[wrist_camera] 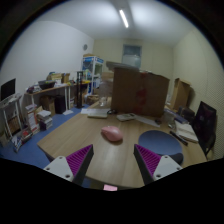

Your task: Arrange mouse

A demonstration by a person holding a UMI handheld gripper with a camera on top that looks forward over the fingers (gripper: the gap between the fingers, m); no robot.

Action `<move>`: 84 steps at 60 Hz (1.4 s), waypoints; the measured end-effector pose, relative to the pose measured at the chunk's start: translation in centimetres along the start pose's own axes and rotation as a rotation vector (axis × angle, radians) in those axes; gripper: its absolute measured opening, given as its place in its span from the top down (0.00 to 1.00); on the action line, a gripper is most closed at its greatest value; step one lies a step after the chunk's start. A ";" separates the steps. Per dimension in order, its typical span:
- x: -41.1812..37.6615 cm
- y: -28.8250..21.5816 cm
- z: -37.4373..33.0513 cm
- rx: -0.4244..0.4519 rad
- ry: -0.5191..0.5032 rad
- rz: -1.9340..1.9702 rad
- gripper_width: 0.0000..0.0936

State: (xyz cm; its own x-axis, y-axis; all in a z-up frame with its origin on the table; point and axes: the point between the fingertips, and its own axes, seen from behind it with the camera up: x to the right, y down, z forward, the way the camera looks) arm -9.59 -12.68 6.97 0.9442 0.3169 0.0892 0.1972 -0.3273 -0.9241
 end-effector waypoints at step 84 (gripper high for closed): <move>5.9 -11.2 15.2 0.096 0.080 0.096 0.63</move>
State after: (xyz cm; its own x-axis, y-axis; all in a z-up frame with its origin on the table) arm -10.19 6.39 12.16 0.9762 0.2154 0.0246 0.0827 -0.2652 -0.9606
